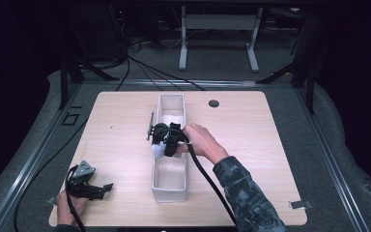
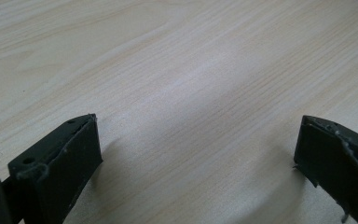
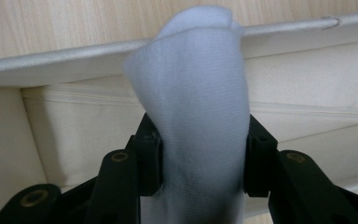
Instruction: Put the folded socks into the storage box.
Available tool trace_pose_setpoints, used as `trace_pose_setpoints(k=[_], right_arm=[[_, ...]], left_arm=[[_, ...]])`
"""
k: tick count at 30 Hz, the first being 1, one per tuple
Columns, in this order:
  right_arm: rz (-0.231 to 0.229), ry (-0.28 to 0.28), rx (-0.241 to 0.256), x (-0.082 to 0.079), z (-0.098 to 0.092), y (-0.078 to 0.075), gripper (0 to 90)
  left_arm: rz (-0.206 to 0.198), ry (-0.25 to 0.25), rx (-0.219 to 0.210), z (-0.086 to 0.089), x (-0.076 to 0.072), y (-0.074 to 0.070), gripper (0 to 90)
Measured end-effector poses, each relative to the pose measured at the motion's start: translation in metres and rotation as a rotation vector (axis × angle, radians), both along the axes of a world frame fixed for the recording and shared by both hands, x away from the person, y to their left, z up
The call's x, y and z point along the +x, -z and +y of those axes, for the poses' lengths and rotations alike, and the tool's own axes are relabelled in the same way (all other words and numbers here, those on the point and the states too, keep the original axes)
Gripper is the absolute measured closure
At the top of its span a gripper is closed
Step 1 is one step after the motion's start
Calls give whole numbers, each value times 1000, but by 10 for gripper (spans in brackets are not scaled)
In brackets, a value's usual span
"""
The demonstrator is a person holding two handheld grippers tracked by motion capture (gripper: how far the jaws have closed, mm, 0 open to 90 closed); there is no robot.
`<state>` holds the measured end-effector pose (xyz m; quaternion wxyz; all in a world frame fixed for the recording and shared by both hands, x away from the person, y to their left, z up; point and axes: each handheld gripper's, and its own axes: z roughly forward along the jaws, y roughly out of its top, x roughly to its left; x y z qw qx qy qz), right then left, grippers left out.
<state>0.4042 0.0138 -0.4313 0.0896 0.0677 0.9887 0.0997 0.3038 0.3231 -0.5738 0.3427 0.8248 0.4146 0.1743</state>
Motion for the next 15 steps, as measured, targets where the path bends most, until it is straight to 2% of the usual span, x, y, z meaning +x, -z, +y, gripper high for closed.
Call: trace_pose_setpoints(k=[2,8,15], right_arm=[[9,5,14,1,0,5,582],[22,12,14,2,0,12,580],[34,9,-2,2,-1,19,576]], left_arm=[[-3,-4,-2,0,0,0,3],[-2,-3,-2,0,0,0,3],[0,-1,0,0,0,0,2]])
